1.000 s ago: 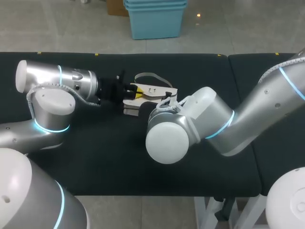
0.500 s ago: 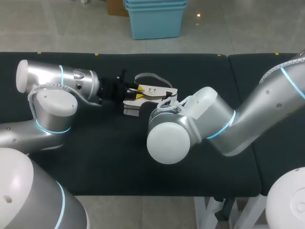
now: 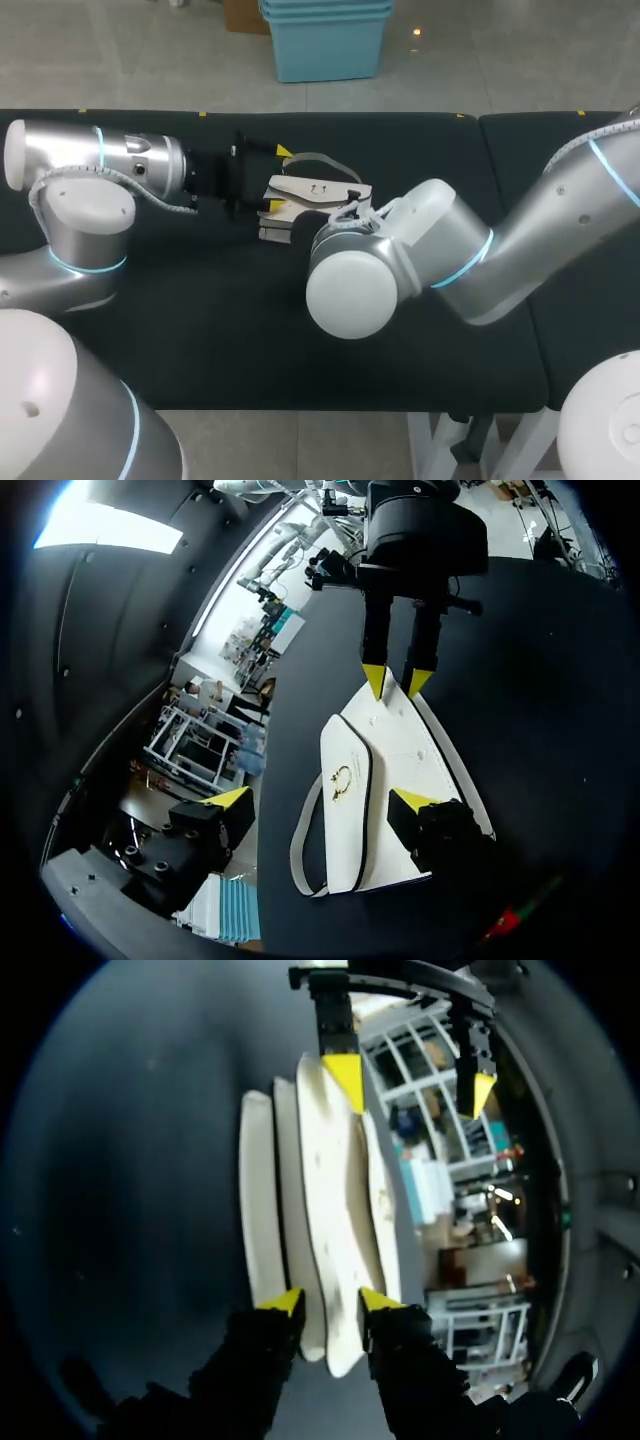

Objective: Pick up the bag, open it, inspect its contents, close it, and place it on the opposite side

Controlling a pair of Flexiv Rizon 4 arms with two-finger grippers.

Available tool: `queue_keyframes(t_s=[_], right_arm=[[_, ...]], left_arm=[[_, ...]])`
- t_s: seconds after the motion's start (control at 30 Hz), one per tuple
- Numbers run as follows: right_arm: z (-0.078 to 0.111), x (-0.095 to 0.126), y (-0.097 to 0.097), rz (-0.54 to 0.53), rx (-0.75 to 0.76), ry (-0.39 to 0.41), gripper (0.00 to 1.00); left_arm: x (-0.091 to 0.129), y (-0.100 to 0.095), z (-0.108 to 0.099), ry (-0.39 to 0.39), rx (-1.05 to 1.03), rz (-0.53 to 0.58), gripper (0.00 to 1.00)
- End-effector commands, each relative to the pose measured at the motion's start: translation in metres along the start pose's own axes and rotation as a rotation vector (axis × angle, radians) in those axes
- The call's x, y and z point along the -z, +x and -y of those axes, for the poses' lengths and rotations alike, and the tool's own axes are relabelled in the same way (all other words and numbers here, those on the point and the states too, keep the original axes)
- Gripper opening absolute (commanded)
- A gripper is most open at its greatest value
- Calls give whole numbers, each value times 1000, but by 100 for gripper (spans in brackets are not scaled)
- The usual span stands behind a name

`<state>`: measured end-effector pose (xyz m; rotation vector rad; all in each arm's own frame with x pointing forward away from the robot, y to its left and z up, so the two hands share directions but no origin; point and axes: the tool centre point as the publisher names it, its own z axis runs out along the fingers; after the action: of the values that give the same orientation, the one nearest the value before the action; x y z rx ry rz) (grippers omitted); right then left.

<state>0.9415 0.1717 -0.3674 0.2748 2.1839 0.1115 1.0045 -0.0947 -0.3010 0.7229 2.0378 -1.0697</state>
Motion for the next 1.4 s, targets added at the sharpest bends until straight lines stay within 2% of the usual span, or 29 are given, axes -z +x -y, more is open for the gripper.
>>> queue_keyframes(t_s=[0.03,0.13,0.27,0.67,0.97,1.13,1.23,1.27,1.4], right_arm=[[2,10,-8,-15,-5,-14,100],[3,18,-15,-35,-15,-26,100],[3,26,-23,-74,-11,-19,100],[8,30,-46,-350,2,26,100],[14,30,-64,-551,-18,47,100],[25,31,-75,-608,-164,74,100],[34,29,-76,-633,-295,121,100],[37,29,-76,-602,-311,182,100],[37,29,-76,-602,-311,182,100]], left_arm=[[21,-6,11,-8,12,-12,100],[28,-12,14,-2,74,-39,100],[34,-17,13,-43,134,-98,100],[51,-21,10,-137,283,-333,100],[64,-18,12,-131,405,-555,100],[79,-24,8,-115,574,-540,100],[84,-24,3,-151,697,-480,100],[86,-24,3,-185,687,-462,100],[86,-24,3,-185,687,-462,100]])
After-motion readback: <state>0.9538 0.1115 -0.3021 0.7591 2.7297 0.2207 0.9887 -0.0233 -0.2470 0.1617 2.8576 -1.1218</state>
